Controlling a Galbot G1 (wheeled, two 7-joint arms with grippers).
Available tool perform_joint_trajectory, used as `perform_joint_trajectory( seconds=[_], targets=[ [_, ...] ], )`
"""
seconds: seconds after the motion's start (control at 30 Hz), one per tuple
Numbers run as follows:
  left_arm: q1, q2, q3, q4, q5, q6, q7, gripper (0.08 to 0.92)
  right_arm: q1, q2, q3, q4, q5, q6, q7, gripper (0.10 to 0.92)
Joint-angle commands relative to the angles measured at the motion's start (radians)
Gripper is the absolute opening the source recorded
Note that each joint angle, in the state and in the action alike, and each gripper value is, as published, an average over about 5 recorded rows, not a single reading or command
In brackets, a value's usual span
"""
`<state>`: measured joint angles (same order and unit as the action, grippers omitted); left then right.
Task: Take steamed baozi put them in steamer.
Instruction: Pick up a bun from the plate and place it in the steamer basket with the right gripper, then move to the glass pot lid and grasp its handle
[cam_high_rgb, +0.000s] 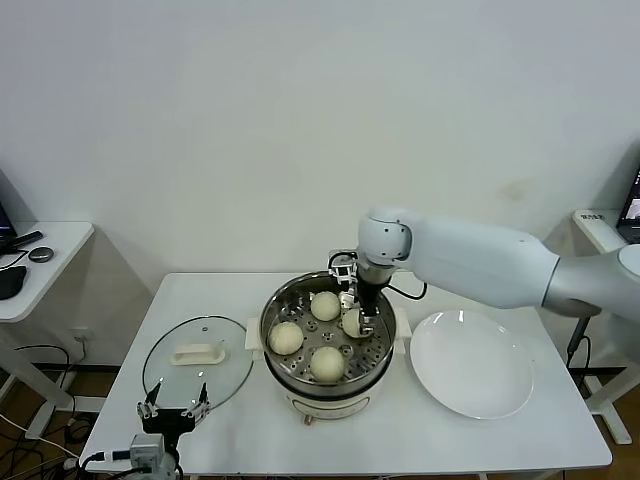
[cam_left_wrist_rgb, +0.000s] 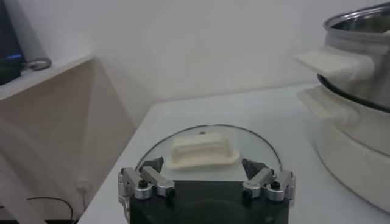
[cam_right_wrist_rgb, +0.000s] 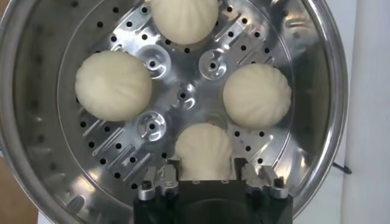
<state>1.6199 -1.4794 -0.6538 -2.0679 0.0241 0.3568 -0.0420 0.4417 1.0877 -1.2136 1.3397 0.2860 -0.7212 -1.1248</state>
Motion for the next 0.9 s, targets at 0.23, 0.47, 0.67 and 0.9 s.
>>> perform_joint_trajectory(
  seconds=[0.23, 0.47, 0.67, 0.9],
  targets=[
    [0.013, -0.019, -0.009, -0.016, -0.027, -0.036, -0.004, 0.823, 0.053, -0.201, 0.14, 0.123, 0.085, 0.023, 0.023, 0.82],
    [0.039, -0.04, -0.02, -0.053, -0.075, -0.095, -0.026, 0.823, -0.071, -0.313, 0.437, 0.1, 0.359, 0.245, 0.457, 0.823],
    [0.038, -0.051, -0.009, -0.068, -0.091, -0.178, -0.051, 0.823, -0.428, -0.4, 0.878, 0.114, 0.403, 0.341, 0.681, 0.823],
    [0.004, -0.037, -0.026, -0.039, -0.035, -0.228, -0.033, 0.823, -1.03, -0.273, 1.585, 0.19, 0.309, 0.429, 0.843, 0.823]
  ],
)
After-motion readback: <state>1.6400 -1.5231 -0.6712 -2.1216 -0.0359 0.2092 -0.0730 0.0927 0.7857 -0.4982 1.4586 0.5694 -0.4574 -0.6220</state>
